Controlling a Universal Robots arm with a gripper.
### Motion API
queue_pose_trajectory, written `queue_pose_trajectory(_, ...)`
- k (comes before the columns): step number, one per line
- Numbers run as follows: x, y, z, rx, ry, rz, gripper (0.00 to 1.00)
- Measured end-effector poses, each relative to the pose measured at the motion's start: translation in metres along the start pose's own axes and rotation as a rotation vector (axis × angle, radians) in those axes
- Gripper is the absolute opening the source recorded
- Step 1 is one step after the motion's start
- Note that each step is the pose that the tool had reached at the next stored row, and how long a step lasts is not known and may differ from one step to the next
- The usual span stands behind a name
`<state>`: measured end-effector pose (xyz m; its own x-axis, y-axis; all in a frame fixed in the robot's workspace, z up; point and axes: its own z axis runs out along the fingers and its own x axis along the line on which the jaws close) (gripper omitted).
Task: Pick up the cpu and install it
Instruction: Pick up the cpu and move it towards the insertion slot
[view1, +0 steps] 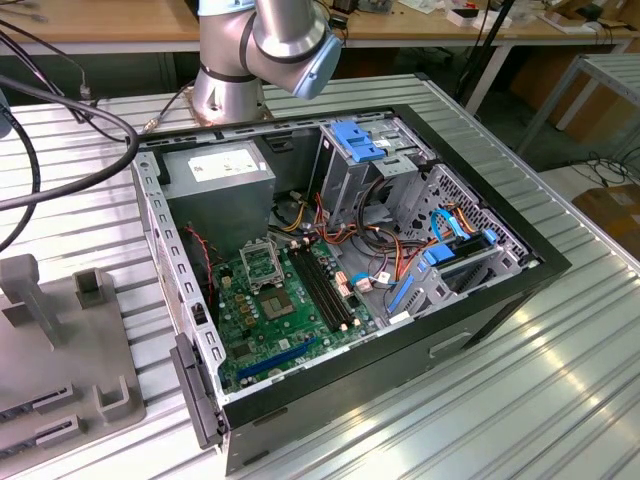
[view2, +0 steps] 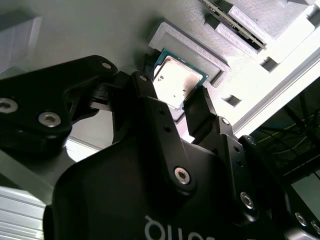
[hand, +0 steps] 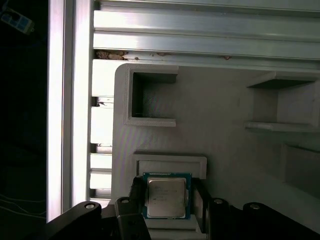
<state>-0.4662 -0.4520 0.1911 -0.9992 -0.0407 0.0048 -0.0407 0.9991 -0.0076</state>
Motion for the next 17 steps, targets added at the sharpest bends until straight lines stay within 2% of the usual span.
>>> queue_pose_trajectory(17,0.0001,0.0,-0.0019,-0.0009,-0.0003,-0.016,0.52)
